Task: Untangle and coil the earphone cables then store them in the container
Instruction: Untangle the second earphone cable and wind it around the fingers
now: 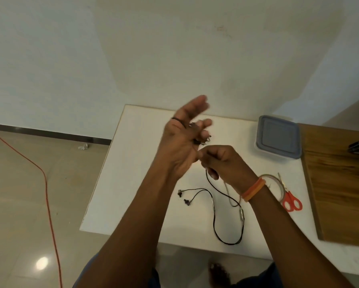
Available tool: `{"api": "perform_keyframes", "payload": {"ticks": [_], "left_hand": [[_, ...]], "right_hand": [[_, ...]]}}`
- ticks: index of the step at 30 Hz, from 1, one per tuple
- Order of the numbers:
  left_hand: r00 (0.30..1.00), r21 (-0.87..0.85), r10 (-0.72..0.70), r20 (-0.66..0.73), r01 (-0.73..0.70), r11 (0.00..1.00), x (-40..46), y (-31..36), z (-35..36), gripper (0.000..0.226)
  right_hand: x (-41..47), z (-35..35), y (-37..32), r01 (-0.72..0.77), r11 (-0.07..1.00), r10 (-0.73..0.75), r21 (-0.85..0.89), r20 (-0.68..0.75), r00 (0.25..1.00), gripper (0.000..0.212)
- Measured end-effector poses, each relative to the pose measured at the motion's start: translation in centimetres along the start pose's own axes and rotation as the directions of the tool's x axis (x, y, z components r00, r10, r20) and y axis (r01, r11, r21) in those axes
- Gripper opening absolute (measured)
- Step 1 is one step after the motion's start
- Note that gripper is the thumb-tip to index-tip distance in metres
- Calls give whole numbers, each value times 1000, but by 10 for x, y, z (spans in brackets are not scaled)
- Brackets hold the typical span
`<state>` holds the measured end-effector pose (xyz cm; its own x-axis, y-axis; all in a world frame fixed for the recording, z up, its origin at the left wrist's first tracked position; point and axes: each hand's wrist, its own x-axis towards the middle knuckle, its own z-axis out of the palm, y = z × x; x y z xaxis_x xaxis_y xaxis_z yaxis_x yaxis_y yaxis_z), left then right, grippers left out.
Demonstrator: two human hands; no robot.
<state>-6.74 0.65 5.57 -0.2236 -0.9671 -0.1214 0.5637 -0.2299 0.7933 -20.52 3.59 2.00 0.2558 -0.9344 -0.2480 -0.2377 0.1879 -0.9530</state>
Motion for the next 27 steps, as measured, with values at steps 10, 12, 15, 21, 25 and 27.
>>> {"api": "perform_keyframes", "payload": {"ticks": [10, 12, 15, 21, 25, 27], "left_hand": [[968, 867, 251, -23, -106, 487, 7, -27, -23, 59], [987, 850, 160, -2, -82, 520, 4, -34, -21, 53], [988, 849, 150, 37, -110, 517, 1, -42, -15, 43], [952, 564, -307, -11, 259, 784, -7, -31, -1, 68], [787, 656, -604, 127, 390, 646, -10, -22, -1, 95], [707, 665, -686, 168, 432, 609, -10, -21, -7, 91]], "right_hand": [[-3, -11, -8, 64, 961, -51, -268, 53, 997, 15], [-2, -21, -9, 127, 939, -164, -318, -91, 982, 12], [-3, -28, -13, 251, 847, -363, -469, -165, 917, 9], [-6, -29, -22, 358, 792, -495, -495, -178, 850, 9], [-5, -33, -19, 367, 748, -524, -552, -153, 838, 11], [-4, -35, -17, 362, 787, -491, -500, -152, 858, 12]]}}
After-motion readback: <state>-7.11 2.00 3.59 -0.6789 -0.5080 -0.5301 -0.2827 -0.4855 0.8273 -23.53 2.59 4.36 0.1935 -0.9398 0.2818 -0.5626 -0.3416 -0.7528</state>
